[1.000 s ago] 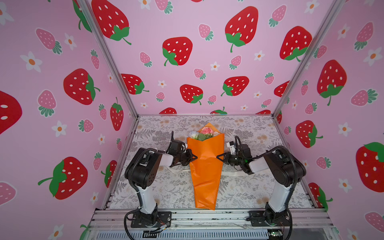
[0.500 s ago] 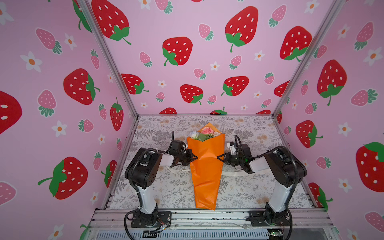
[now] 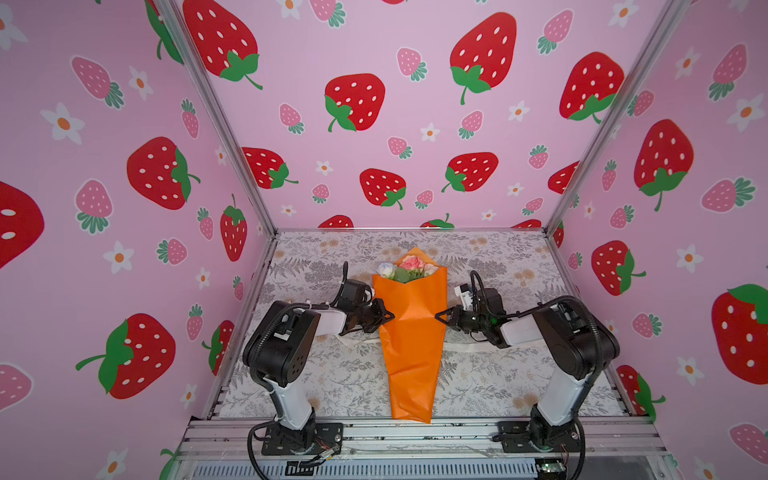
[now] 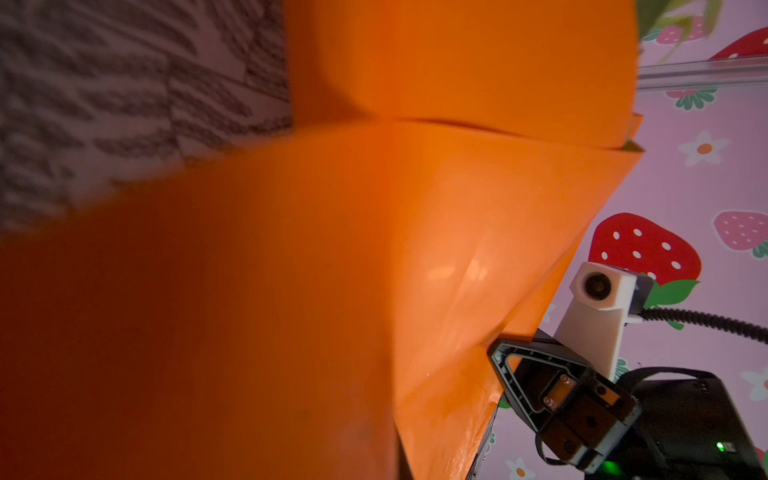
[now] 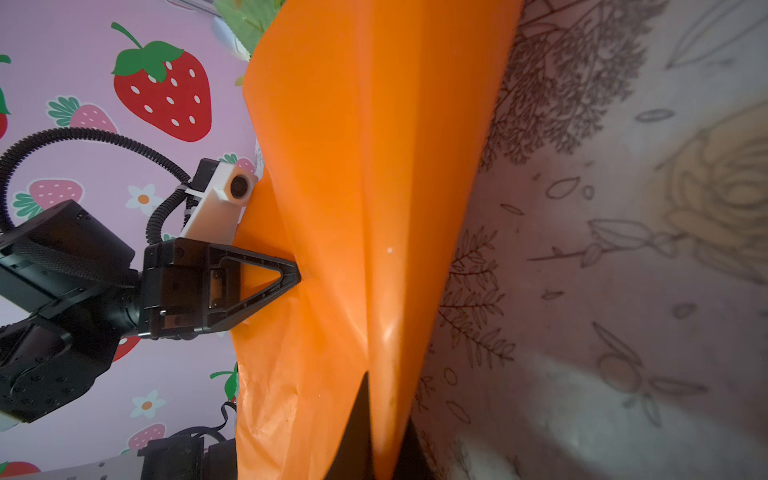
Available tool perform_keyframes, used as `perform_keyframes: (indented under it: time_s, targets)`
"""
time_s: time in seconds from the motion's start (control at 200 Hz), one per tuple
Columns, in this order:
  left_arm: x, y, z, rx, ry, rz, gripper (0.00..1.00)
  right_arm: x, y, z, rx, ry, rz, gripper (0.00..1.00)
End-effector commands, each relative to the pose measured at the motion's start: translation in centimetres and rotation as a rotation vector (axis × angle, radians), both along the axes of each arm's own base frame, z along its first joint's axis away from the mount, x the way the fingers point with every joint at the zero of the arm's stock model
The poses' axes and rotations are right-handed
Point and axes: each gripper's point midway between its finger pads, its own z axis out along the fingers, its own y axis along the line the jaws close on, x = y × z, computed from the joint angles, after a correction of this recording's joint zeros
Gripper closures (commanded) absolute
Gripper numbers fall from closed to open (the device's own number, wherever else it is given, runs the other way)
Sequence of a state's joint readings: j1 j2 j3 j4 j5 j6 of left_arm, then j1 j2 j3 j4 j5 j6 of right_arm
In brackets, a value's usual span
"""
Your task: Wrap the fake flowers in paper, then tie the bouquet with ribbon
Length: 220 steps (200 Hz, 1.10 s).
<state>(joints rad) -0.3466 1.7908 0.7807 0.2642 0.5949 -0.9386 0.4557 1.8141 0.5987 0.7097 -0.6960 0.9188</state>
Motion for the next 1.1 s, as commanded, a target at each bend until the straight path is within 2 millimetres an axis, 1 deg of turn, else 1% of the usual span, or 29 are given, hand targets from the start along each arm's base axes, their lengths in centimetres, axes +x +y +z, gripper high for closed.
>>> perform_keyframes:
  time_s: [0.0, 0.09, 0.15, 0.165, 0.26, 0.325, 0.355, 0.395, 0.46, 0.495, 0.56, 0.565, 0.58, 0.64, 0.71, 0.795, 0.85, 0.896, 0.916, 0.971, 1.041, 1.096]
  targets:
    - [0.0, -0.2, -0.3, 0.011, 0.014, -0.003, 1.0, -0.4, -0.4, -0.3, -0.01, 0.007, -0.004, 0.91]
    - [-0.1, -0.1, -0.5, 0.019, 0.015, -0.002, 1.0, -0.4, -0.6, -0.6, -0.016, 0.016, -0.011, 0.88]
    - [-0.2, 0.1, -0.5, 0.03, 0.018, 0.005, 0.96, -0.3, -0.5, -0.5, -0.019, 0.013, -0.01, 0.84]
    - [-0.2, 0.1, -0.5, 0.035, 0.016, 0.005, 0.9, -0.2, -0.5, -0.5, -0.02, 0.012, -0.011, 0.82]
    - [-0.3, 0.5, -0.1, 0.056, 0.012, 0.009, 0.74, 0.1, -0.6, 0.0, -0.037, -0.002, -0.015, 0.75]
    - [-0.5, 0.8, 0.2, 0.081, 0.006, 0.011, 0.6, 0.4, -0.9, 0.4, -0.067, -0.011, -0.03, 0.66]
    - [-0.5, 1.0, 0.6, 0.093, 0.0, 0.011, 0.57, 0.6, -1.3, 0.5, -0.092, -0.019, -0.046, 0.62]
    - [-0.5, 1.3, 1.0, 0.111, -0.009, 0.015, 0.55, 0.8, -2.0, 0.6, -0.13, -0.021, -0.073, 0.57]
    - [-0.8, 2.0, 1.8, 0.148, -0.024, 0.021, 0.47, 1.1, -3.5, 1.0, -0.197, -0.039, -0.125, 0.51]
    - [-1.0, 2.4, 2.2, 0.17, -0.033, 0.025, 0.44, 1.1, -4.3, 1.2, -0.231, -0.046, -0.153, 0.49]
    - [-1.5, 3.2, 2.9, 0.214, -0.042, 0.03, 0.41, 1.0, -6.1, 1.6, -0.29, -0.053, -0.209, 0.49]
    - [-1.5, 3.3, 2.9, 0.218, -0.042, 0.031, 0.41, 0.9, -6.2, 1.7, -0.294, -0.054, -0.214, 0.47]
    - [-1.6, 3.5, 3.1, 0.228, -0.045, 0.035, 0.4, 0.9, -6.6, 1.8, -0.308, -0.056, -0.224, 0.45]
    - [-2.1, 4.4, 3.5, 0.269, -0.051, 0.044, 0.34, 0.4, -7.7, 2.2, -0.345, -0.066, -0.252, 0.44]
    - [-2.9, 5.0, 3.9, 0.297, -0.05, 0.04, 0.32, -0.3, -8.6, 2.6, -0.368, -0.07, -0.267, 0.43]
    - [-4.0, 5.6, 3.6, 0.33, -0.035, 0.012, 0.28, -1.5, -9.7, 2.7, -0.391, -0.062, -0.287, 0.43]
    - [-4.4, 5.3, 3.2, 0.32, -0.033, -0.01, 0.27, -2.1, -10.4, 2.7, -0.404, -0.065, -0.309, 0.43]
    - [-4.4, 4.7, 3.1, 0.29, -0.037, -0.034, 0.27, -2.5, -10.9, 2.7, -0.407, -0.068, -0.325, 0.43]
    - [-4.3, 4.4, 3.1, 0.273, -0.037, -0.044, 0.28, -2.6, -10.9, 2.8, -0.404, -0.074, -0.321, 0.42]
    - [-3.9, 3.6, 3.1, 0.239, -0.036, -0.061, 0.28, -2.7, -9.9, 4.2, -0.339, -0.134, -0.28, 0.42]
    - [-3.2, 2.8, 3.4, 0.211, -0.044, -0.071, 0.28, -3.2, -7.5, 6.4, -0.208, -0.188, -0.175, 0.43]
    - [-2.7, 2.5, 3.4, 0.21, -0.048, -0.073, 0.28, -3.8, -5.4, 8.3, -0.119, -0.218, -0.081, 0.47]
